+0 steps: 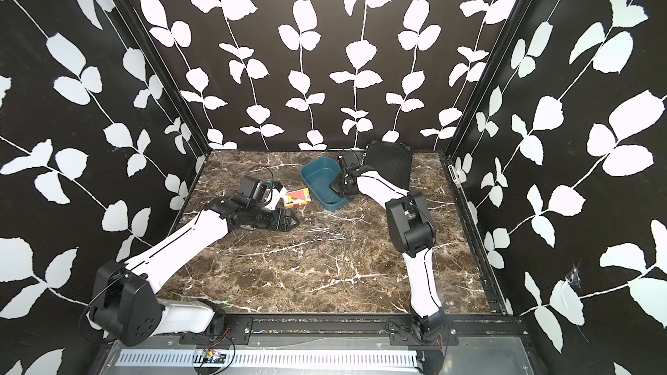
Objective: Put the nails on the desktop into the storage box
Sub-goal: Place the nail in the storage box.
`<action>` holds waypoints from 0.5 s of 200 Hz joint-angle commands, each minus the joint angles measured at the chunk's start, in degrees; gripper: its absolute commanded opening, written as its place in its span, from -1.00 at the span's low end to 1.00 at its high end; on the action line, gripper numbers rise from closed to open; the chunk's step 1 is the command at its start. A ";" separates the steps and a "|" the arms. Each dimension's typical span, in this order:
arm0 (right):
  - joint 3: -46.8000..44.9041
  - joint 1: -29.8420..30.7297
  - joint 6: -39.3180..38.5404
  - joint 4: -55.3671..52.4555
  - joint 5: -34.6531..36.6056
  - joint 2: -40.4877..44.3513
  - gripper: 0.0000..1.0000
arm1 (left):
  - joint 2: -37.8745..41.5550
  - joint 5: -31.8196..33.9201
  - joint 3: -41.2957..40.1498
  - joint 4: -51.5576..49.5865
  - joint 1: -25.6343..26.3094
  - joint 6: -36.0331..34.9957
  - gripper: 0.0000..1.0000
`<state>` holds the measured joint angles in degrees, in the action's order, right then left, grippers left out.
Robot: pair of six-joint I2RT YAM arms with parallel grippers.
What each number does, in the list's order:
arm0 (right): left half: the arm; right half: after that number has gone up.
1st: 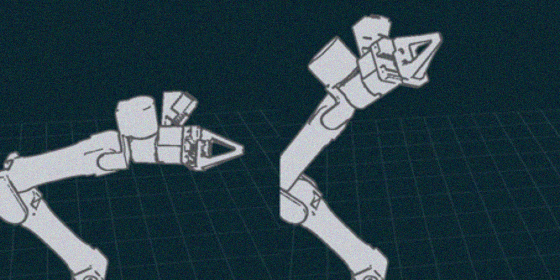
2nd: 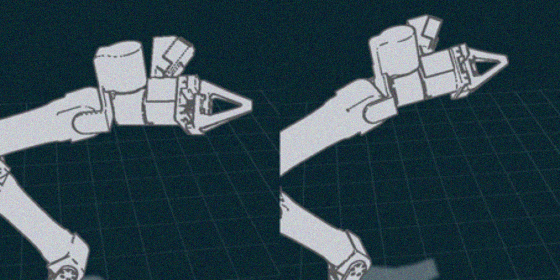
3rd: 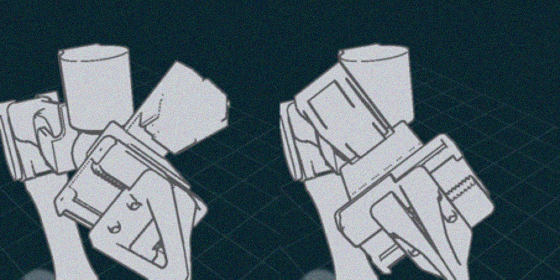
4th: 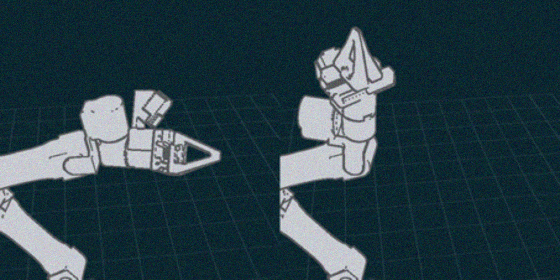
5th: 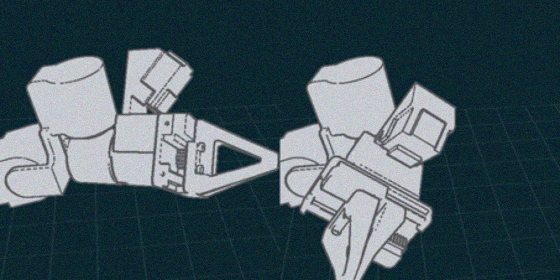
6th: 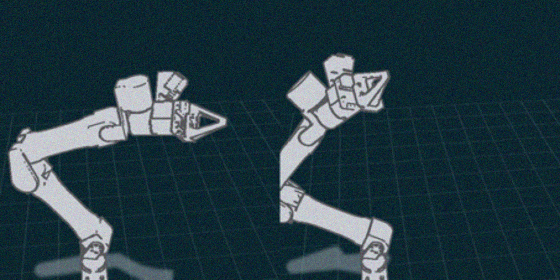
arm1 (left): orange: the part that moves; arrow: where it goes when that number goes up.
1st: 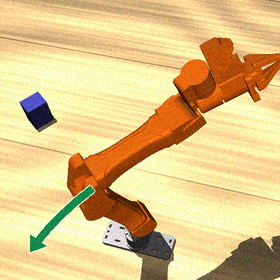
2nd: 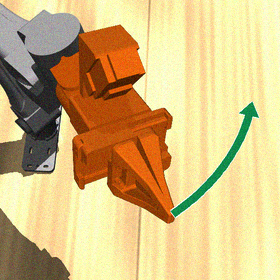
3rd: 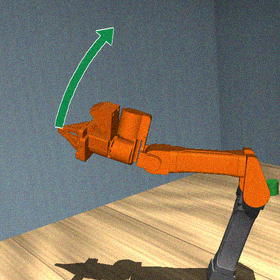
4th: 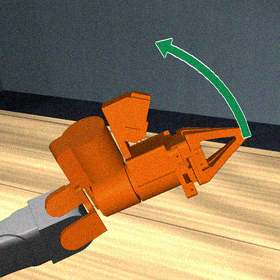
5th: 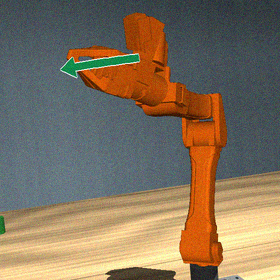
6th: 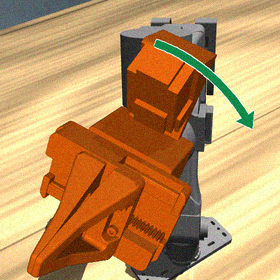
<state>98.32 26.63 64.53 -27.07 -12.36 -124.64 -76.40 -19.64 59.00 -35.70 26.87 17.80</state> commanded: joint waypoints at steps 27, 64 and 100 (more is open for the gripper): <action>1.93 -0.61 -0.50 0.68 1.67 1.67 -0.75 | 1.05 -0.20 -2.05 -0.40 -0.95 -0.48 0.74; 1.73 -0.70 -6.58 -3.78 1.12 7.19 -0.54 | -2.82 -2.46 -0.34 2.19 -0.95 -0.14 0.74; -3.42 -0.62 -15.06 -9.09 1.31 16.72 -0.50 | -5.88 -3.89 1.19 4.10 -0.93 0.80 0.73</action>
<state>97.67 26.11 57.21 -31.64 -11.81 -116.55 -81.45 -21.67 58.19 -33.74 26.15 18.02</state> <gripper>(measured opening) 0.244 0.868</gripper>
